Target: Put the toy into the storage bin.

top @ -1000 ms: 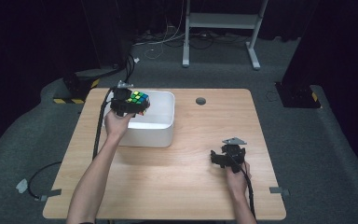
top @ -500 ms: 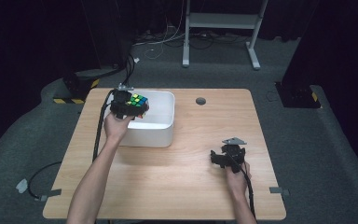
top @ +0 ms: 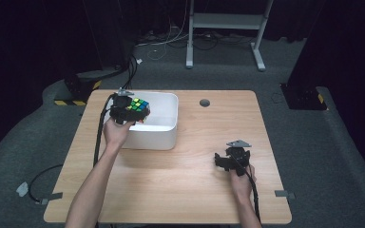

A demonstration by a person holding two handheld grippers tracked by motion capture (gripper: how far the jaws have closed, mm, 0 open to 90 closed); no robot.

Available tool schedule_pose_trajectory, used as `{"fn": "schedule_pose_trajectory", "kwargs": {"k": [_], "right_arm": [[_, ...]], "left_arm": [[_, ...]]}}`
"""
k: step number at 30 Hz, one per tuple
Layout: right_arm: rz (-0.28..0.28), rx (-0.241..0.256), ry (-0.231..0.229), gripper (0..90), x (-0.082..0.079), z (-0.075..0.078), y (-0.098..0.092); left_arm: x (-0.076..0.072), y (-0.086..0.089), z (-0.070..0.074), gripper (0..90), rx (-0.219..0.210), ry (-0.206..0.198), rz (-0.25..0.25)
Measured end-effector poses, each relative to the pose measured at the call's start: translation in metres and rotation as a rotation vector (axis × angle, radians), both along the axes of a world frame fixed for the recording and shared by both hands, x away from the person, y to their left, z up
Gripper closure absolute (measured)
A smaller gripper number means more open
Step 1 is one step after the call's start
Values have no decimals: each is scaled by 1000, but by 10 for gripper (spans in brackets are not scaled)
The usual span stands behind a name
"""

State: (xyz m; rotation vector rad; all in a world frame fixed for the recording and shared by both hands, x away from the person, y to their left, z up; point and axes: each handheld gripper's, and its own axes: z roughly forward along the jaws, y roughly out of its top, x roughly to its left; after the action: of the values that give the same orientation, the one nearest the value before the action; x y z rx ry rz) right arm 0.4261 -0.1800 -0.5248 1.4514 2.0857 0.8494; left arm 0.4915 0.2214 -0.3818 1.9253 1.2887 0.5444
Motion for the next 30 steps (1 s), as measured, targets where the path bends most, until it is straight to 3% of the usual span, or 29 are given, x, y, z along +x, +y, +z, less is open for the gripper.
{"fn": "schedule_pose_trajectory", "kwargs": {"k": [15, 22, 26, 30], "right_arm": [[0, 1, 0, 138, 0, 0, 0], [0, 1, 0, 138, 0, 0, 0], [0, 1, 0, 138, 0, 0, 0], [0, 1, 0, 138, 0, 0, 0]], "left_arm": [[-12, 5, 3, 336, -21, -26, 4], [-19, 9, -3, 336, -33, -26, 9], [-22, 9, -2, 336, -19, -31, 8], [-26, 13, -4, 336, -38, -32, 11]]}}
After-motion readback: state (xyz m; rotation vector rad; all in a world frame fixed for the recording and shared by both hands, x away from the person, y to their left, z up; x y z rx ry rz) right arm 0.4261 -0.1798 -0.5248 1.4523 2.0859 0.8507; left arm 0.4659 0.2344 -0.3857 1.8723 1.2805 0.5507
